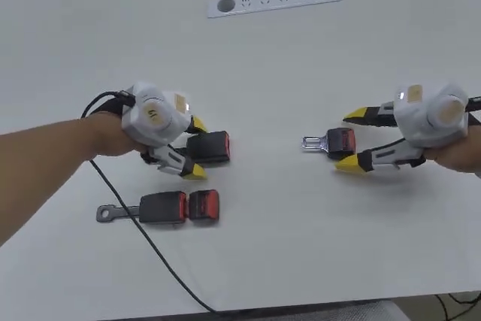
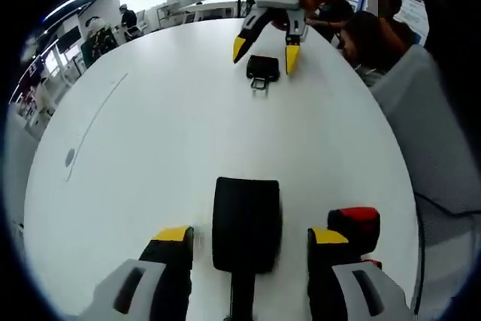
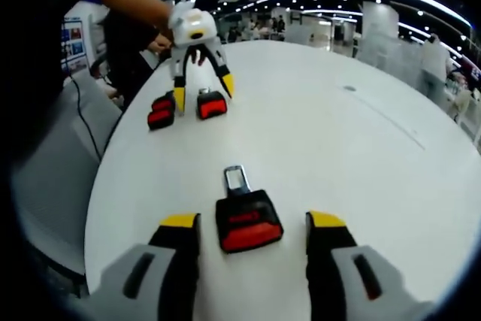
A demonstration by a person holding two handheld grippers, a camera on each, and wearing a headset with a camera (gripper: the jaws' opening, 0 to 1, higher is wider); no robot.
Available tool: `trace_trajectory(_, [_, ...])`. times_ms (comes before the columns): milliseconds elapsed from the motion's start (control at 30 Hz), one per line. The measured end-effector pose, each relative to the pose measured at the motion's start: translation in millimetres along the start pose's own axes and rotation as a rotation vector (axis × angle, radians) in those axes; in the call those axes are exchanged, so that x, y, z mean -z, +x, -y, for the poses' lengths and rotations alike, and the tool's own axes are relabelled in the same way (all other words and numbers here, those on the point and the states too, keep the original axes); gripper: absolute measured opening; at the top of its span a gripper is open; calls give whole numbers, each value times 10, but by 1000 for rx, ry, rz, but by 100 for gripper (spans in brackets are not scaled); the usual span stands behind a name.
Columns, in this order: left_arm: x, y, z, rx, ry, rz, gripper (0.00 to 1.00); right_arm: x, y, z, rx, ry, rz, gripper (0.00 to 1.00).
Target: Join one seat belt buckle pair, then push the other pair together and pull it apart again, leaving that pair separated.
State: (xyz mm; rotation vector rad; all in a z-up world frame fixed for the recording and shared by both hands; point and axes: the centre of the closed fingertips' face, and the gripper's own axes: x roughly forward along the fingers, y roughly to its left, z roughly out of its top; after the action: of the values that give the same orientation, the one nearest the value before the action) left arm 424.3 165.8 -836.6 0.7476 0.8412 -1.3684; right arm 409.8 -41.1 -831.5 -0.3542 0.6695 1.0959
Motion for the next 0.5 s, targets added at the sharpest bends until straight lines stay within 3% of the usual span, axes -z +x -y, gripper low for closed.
trace_trajectory(33, [-49, -33, -15, -19, -45, 30, 70, -26, -11, 10, 15, 14, 10, 62])
trace_trajectory(233, [-178, -249, -85, -124, -147, 120, 88, -192, -124, 37, 124, 86, 79, 74])
trace_trajectory(300, [-148, -320, -88, -159, -204, 118, 96, -245, -163, 10, 157, 96, 103, 78])
trace_trajectory(500, [-152, -566, -34, -256, -303, 218, 100, -331, -280, -74, 262, 138, 141, 87])
